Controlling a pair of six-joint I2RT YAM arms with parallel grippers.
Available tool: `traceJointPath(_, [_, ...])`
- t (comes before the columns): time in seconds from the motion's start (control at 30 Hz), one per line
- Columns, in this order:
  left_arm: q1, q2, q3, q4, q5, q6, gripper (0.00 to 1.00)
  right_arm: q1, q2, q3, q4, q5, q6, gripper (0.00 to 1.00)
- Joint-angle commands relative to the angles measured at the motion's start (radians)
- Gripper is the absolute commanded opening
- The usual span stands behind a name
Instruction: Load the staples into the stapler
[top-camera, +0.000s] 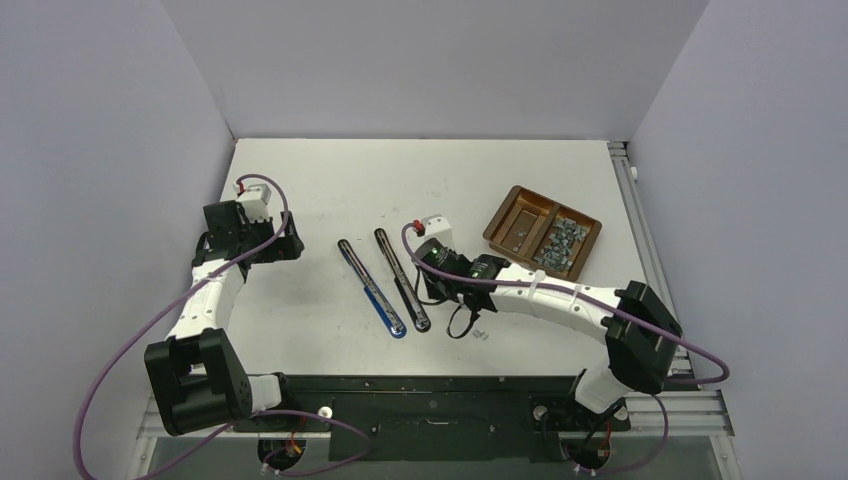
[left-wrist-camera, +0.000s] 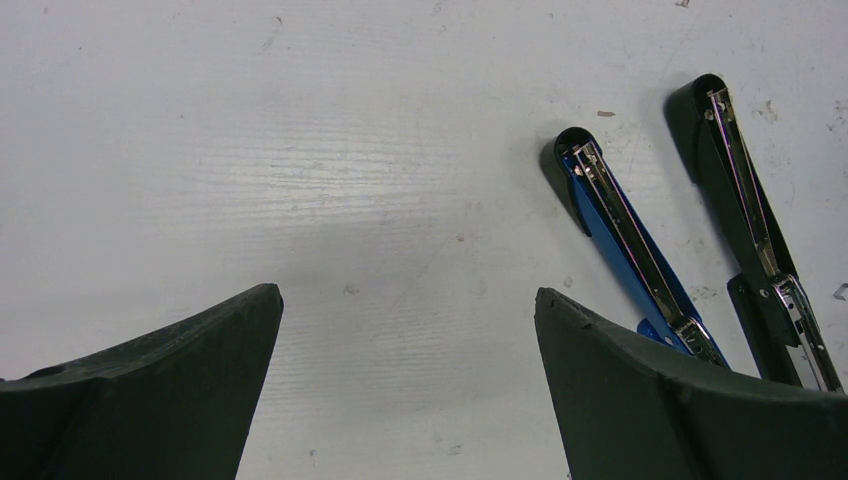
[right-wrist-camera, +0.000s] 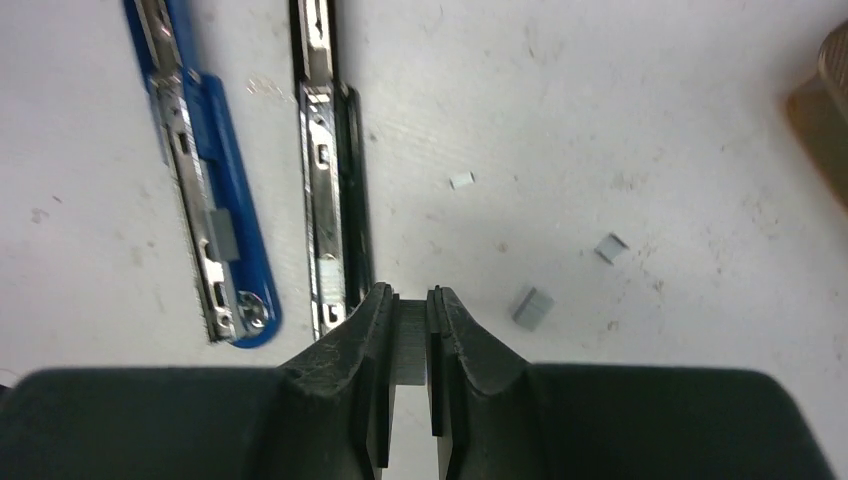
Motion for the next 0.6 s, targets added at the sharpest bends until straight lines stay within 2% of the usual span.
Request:
traceJointPath(0.0, [0.008,-0.027,0.05,0.012,0.014,0.009,0.96,-0.003,-0.037,0.026,0.163,0.039,-0.07,0.09])
traceJointPath(0.27, [0.008,-0.023,0.053,0.012,0.015,0.007,0.96,0.021,0.025,-0.016,0.36,0.028,-0.113,0.09])
traceJointPath(0.57, [0.008,-0.014,0.058,0.012,0.013,0.009,0.96,0.055,0.098,-0.04,0.44,0.057,-0.093,0.09])
